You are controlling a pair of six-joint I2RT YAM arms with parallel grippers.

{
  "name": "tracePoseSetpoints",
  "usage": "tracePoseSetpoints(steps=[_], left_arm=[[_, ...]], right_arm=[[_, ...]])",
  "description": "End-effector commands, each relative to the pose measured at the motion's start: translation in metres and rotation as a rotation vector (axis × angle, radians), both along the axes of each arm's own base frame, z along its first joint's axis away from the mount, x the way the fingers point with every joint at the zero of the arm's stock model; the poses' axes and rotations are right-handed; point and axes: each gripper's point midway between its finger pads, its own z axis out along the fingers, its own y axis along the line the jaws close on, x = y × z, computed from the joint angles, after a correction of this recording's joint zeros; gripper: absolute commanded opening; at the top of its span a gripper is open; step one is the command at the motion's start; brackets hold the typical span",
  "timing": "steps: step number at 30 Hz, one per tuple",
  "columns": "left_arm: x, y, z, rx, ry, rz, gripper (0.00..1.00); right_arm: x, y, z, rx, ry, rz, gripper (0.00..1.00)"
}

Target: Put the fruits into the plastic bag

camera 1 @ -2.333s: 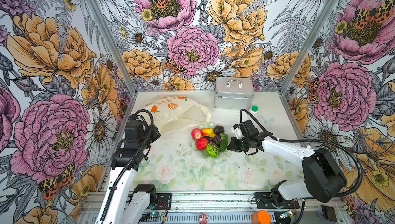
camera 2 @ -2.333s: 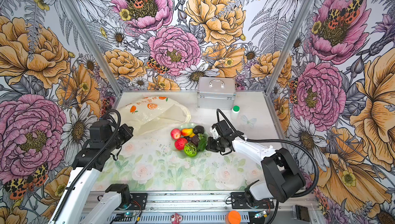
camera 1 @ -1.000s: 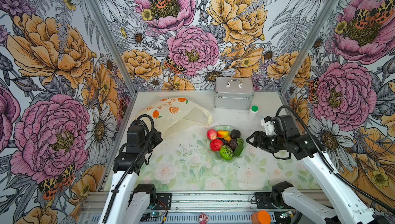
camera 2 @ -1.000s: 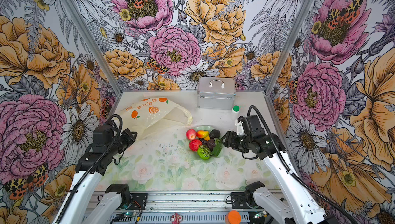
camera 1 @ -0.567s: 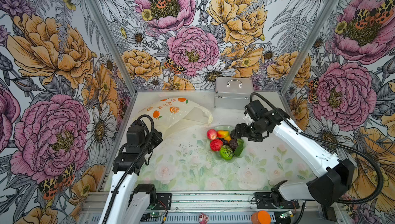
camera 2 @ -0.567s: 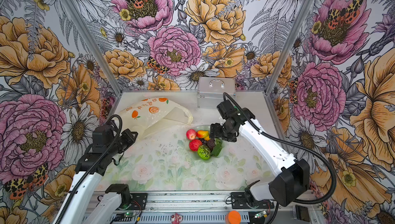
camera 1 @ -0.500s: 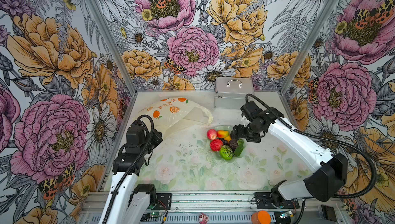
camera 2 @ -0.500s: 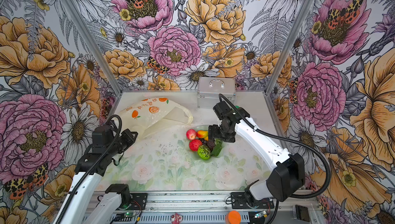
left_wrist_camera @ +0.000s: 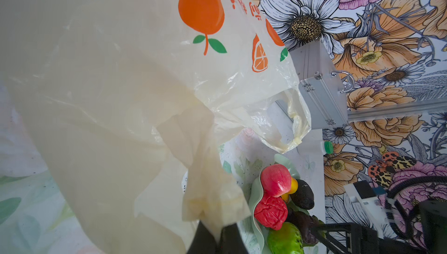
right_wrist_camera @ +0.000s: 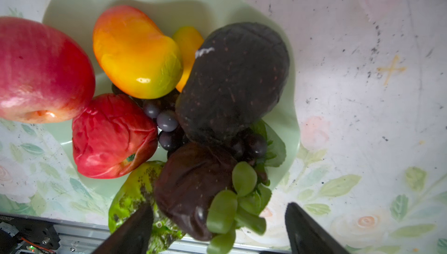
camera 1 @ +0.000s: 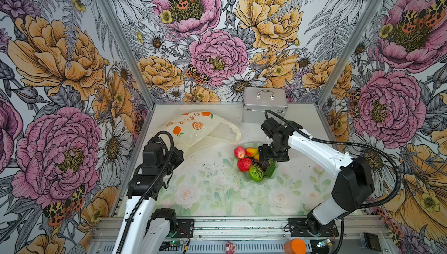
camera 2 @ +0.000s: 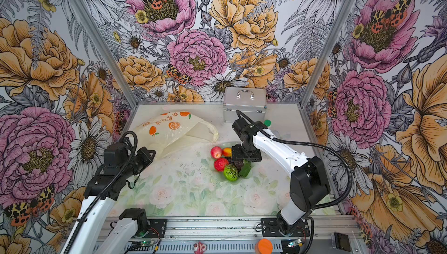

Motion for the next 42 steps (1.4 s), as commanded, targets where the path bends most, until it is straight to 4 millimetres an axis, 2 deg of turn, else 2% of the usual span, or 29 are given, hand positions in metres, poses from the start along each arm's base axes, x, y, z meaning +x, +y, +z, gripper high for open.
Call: tracePoseSetpoints(steps=[1, 9, 17, 20, 24, 32, 36, 42], left_arm=[[0.0, -0.001, 0.008, -0.008, -0.015, -0.009, 0.0], [0.0, 0.0, 0.007, -0.008, -0.013, -0.008, 0.0], [0.001, 0.002, 0.004, -0.004, -0.004, -0.002, 0.0], [0.001, 0.002, 0.004, -0.003, -0.003, 0.001, 0.0], [0.001, 0.002, 0.003, -0.003, 0.0, 0.0, 0.0], [0.002, 0.002, 0.002, -0.004, 0.003, 0.0, 0.0], [0.001, 0.002, 0.002, -0.005, 0.003, 0.002, 0.0], [0.002, 0.003, 0.003, -0.004, 0.001, 0.005, 0.0]], right_arm=[[0.015, 0.011, 0.003, 0.022, -0.05, 0.022, 0.87], [0.018, 0.018, -0.01, 0.036, -0.028, 0.021, 0.8], [0.019, 0.02, -0.015, 0.041, -0.016, 0.021, 0.68], [0.018, 0.02, -0.017, 0.039, -0.009, 0.022, 0.68], [0.016, 0.019, -0.019, 0.034, -0.002, 0.022, 0.73], [0.011, 0.016, -0.024, 0.023, 0.012, 0.025, 0.73], [0.008, 0.014, -0.025, 0.021, 0.015, 0.025, 0.66], [0.011, 0.014, -0.016, 0.027, -0.017, 0.023, 0.48]])
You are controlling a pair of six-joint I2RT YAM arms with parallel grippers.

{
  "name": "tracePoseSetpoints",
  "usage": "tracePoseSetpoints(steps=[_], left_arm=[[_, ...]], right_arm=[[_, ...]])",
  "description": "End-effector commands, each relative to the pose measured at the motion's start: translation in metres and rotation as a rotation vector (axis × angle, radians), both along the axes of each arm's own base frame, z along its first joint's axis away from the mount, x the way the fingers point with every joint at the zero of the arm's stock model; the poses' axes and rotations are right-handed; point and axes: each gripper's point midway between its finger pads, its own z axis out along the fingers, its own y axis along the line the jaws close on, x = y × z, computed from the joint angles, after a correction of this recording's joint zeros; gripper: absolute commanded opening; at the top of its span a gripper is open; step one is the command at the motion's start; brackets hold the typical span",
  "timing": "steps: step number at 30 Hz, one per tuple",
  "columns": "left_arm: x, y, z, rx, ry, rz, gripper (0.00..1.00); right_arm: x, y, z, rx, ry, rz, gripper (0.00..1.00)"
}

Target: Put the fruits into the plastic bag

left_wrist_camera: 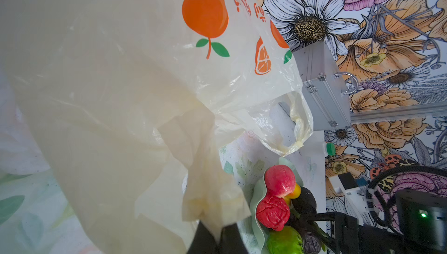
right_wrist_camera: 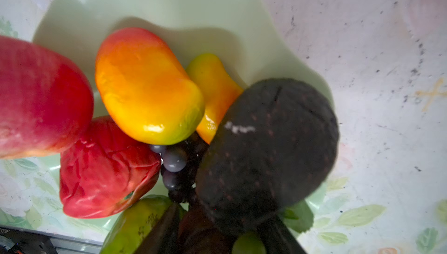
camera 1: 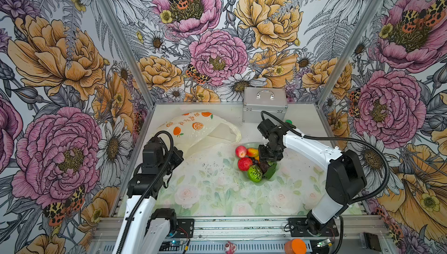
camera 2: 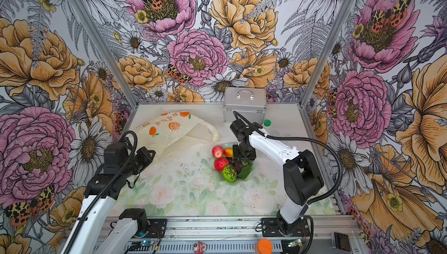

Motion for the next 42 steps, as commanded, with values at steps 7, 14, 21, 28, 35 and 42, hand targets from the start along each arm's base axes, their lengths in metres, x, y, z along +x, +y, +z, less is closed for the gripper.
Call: tracePoseSetpoints(steps=[7, 14, 21, 28, 35, 42], left_arm=[[0.001, 0.001, 0.009, -0.004, -0.018, 0.0, 0.0], [0.002, 0.001, 0.01, -0.009, -0.018, 0.004, 0.0], [0.001, 0.002, 0.011, -0.014, -0.022, 0.008, 0.0], [0.001, 0.002, 0.011, -0.017, -0.023, 0.013, 0.0], [0.0, 0.002, 0.011, -0.021, -0.022, 0.018, 0.0], [-0.002, 0.002, 0.011, -0.026, -0.025, 0.022, 0.0]], right_arm=[[0.003, 0.002, 0.018, 0.024, -0.061, 0.007, 0.46], [0.007, 0.003, 0.029, 0.047, -0.092, -0.004, 0.46], [0.012, 0.002, 0.043, 0.099, -0.112, -0.022, 0.58], [-0.007, -0.003, 0.047, 0.118, -0.076, -0.029, 0.91], [-0.024, -0.009, 0.026, 0.094, -0.017, -0.033, 0.91], [-0.019, -0.004, 0.017, 0.104, -0.03, -0.039, 0.87]])
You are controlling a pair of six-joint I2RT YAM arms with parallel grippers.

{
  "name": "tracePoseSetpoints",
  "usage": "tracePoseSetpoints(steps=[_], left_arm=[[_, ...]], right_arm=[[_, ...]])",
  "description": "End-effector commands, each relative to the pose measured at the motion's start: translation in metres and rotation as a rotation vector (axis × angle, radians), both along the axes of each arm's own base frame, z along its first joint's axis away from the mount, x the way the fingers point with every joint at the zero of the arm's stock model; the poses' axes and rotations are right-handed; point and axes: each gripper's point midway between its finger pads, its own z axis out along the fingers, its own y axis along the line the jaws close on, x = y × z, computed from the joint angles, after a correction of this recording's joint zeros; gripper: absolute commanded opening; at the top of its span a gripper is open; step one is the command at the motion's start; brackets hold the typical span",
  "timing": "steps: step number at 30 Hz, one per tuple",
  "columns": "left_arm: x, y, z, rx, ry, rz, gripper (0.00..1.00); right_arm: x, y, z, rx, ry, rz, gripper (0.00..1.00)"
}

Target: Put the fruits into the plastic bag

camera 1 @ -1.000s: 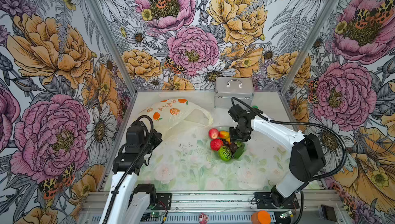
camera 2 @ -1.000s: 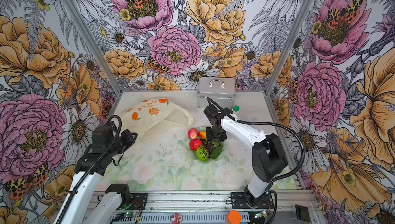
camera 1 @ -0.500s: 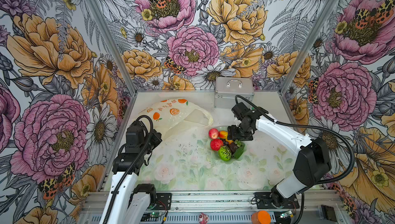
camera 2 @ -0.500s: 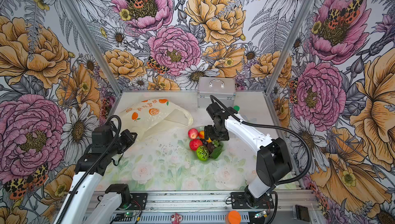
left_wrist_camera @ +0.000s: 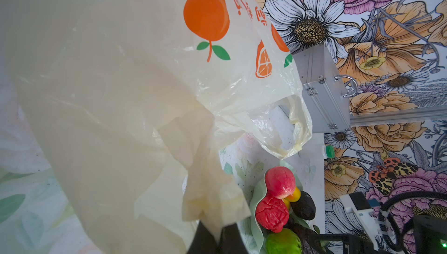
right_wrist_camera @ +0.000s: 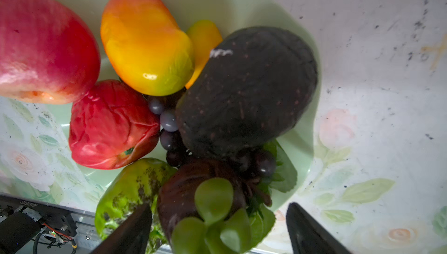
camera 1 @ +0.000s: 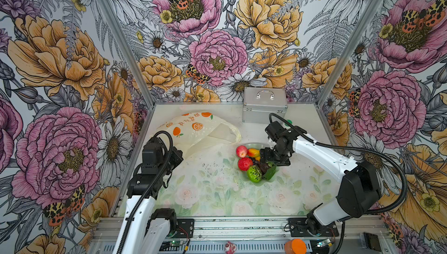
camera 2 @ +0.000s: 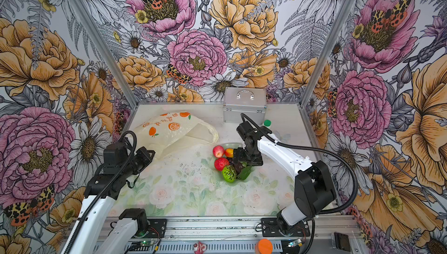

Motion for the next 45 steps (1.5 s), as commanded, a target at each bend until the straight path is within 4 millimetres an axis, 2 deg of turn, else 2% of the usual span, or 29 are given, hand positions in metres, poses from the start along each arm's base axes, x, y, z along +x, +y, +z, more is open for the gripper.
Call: tracePoseSetpoints(steps=[1, 6, 16, 23, 27, 30, 35, 39, 45], left_arm=[[-0.002, 0.001, 0.009, -0.02, -0.02, 0.01, 0.0], [-0.001, 0.001, 0.01, -0.02, -0.018, 0.012, 0.0], [-0.002, 0.001, 0.007, -0.021, -0.014, 0.009, 0.0], [-0.001, 0.001, 0.006, -0.02, -0.009, 0.011, 0.0], [0.0, 0.002, 0.005, -0.019, -0.004, 0.016, 0.0], [0.0, 0.003, 0.005, -0.016, -0.002, 0.017, 0.0], [0.001, 0.003, 0.005, -0.015, -0.001, 0.017, 0.0], [0.001, 0.003, 0.006, -0.017, -0.003, 0.017, 0.0], [0.003, 0.003, 0.011, -0.015, -0.014, 0.016, 0.0]], right_arm=[[0.009, 0.008, 0.003, 0.03, -0.038, -0.005, 0.87], [0.016, 0.015, -0.001, 0.037, -0.04, 0.001, 0.82], [0.013, 0.02, -0.01, 0.038, -0.021, 0.005, 0.68], [0.005, 0.017, -0.012, 0.039, -0.008, -0.001, 0.72], [0.004, 0.015, -0.014, 0.033, -0.007, -0.002, 0.7], [0.008, 0.015, -0.01, 0.029, -0.029, -0.009, 0.64], [0.013, 0.015, -0.001, 0.035, -0.057, -0.015, 0.47], [0.015, 0.018, 0.008, 0.055, -0.076, -0.02, 0.45], [0.019, 0.023, 0.036, 0.124, -0.129, -0.042, 0.45]])
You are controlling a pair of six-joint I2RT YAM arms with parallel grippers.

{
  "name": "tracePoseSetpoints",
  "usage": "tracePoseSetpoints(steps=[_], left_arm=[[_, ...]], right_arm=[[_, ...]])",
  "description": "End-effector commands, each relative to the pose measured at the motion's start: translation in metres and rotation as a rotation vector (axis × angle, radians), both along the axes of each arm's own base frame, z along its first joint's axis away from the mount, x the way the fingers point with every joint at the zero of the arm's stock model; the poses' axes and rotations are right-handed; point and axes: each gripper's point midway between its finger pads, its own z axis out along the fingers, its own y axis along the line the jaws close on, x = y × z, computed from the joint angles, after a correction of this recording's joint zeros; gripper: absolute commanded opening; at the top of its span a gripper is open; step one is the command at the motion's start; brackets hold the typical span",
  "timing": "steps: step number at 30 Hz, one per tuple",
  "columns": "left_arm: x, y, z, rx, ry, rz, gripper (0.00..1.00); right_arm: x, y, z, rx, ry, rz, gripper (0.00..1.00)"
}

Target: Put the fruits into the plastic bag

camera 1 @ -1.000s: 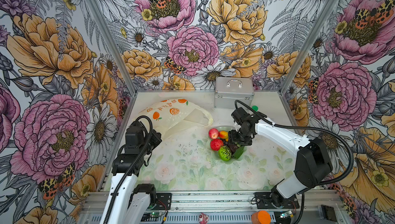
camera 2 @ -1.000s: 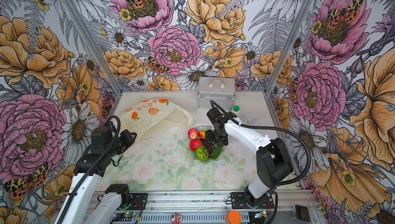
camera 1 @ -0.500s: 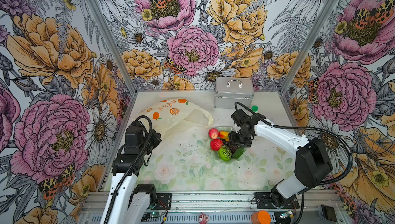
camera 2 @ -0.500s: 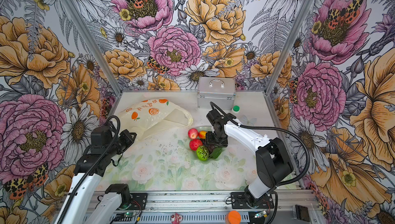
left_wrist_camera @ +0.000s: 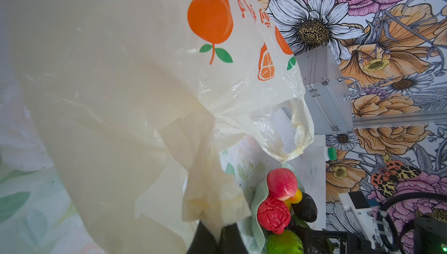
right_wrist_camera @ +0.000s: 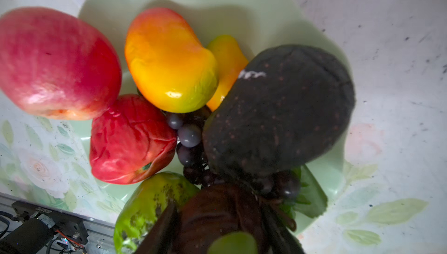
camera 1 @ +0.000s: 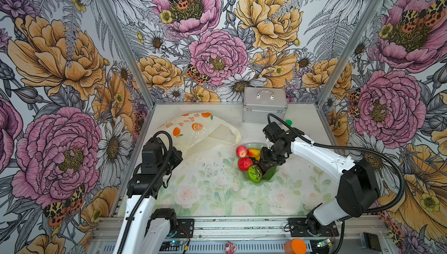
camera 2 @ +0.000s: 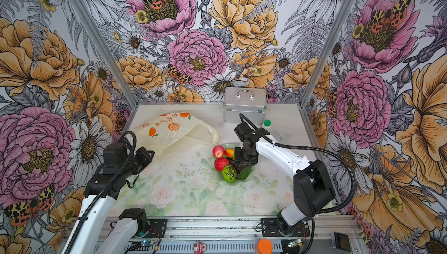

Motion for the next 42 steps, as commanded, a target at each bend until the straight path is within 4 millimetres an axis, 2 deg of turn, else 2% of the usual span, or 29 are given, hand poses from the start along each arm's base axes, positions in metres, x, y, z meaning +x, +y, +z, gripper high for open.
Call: tracePoseSetpoints(steps=[1, 15, 23, 29, 37, 42], left_arm=[[0.002, 0.0, 0.015, -0.016, -0.03, 0.003, 0.0], [0.002, -0.007, 0.025, -0.043, -0.052, -0.02, 0.0], [-0.004, -0.015, 0.035, -0.117, -0.07, -0.028, 0.0], [-0.012, -0.019, 0.043, -0.192, -0.089, -0.005, 0.0], [-0.022, -0.024, 0.058, -0.276, -0.135, 0.03, 0.0], [-0.026, -0.031, 0.056, -0.306, -0.129, 0.036, 0.0]], right_arm=[[0.009, 0.008, 0.038, 0.085, -0.087, -0.018, 0.45], [0.013, 0.001, 0.133, 0.344, -0.264, -0.064, 0.45], [0.024, 0.039, 0.17, 0.622, -0.28, -0.057, 0.45], [0.04, 0.067, 0.175, 0.701, -0.273, -0.033, 0.45], [0.051, 0.122, 0.146, 0.688, -0.186, 0.063, 0.45], [0.059, 0.149, 0.135, 0.692, -0.155, 0.107, 0.45]])
